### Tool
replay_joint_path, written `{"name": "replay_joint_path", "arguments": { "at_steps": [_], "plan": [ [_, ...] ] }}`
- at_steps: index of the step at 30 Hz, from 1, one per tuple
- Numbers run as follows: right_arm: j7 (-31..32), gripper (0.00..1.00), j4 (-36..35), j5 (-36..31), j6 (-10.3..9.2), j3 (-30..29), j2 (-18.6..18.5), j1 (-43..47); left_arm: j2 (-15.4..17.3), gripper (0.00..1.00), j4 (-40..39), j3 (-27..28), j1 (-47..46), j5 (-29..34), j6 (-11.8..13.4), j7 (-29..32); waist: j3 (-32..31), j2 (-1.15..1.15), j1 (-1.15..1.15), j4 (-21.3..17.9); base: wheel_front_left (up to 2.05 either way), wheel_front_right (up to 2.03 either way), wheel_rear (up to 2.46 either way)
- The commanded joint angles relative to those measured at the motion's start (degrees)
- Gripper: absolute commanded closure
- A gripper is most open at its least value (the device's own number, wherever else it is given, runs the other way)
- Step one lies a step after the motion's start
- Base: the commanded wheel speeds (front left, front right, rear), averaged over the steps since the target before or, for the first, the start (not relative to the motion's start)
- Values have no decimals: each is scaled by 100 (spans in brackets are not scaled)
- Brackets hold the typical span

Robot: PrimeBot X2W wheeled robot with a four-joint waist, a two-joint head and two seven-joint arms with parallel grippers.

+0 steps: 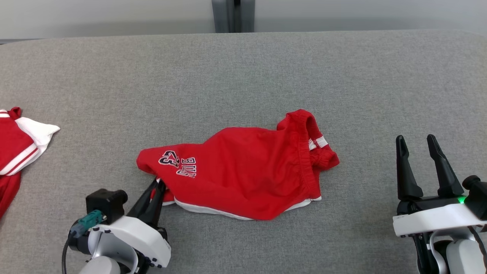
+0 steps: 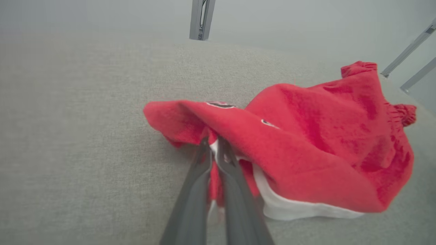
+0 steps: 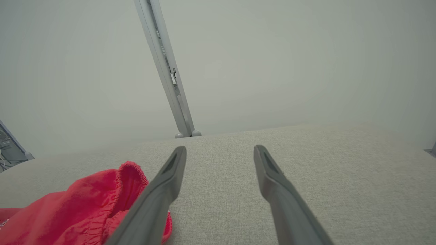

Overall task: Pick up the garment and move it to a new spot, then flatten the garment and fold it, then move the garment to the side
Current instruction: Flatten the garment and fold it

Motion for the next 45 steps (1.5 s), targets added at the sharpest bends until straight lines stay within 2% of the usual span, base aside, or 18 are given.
{"name": "replay_joint_path", "arguments": {
  "at_steps": [1, 2, 3, 4, 12, 22, 29, 37, 45],
  "plan": [
    [10, 0, 16, 31, 13, 0, -39, -47, -40, 100, 149, 6, 5, -54, -24, -58, 9, 0, 0, 16, 0, 0, 0],
    [14, 0, 22, 29, 13, 6, -39, -61, -92, 77, 258, 13, 4, -112, -17, -62, 7, 0, 0, 18, 0, 0, 0],
    [17, 0, 31, 31, 13, 3, -40, -64, -125, 48, 380, -15, 8, -115, -11, -20, -3, 0, 0, 21, 0, 0, 0],
    [21, 0, 46, 28, 13, 3, -40, -64, -137, 0, 463, -14, -20, -79, 12, -60, -21, 0, 0, 20, 0, 0, 0],
    [25, 0, 44, -31, 13, -102, -40, 29, -45, 0, 817, 194, -131, 289, 556, -507, -216, 0, 0, 31, 0, 0, 0],
    [13, 0, -149, -247, 13, -266, -40, 9, 109, 0, 273, 507, -433, 614, 945, -1057, -415, 0, 0, 11, 0, 0, 0],
    [88, 0, -245, -389, 13, -298, -39, 147, 162, 0, -175, 574, -461, 787, 998, -1243, -645, 0, 0, 7, 0, 0, 0],
    [160, 0, -306, -353, 13, -243, -41, 403, 165, 0, -293, 499, -43, 946, 1160, -1293, -844, 0, 0, -37, 0, 0, 0],
    [229, 0, -292, -334, 14, -232, -40, 585, 61, 0, -258, 546, 357, 876, 1102, -1360, -953, 0, 0, -38, 0, 0, 0]
  ]
}}
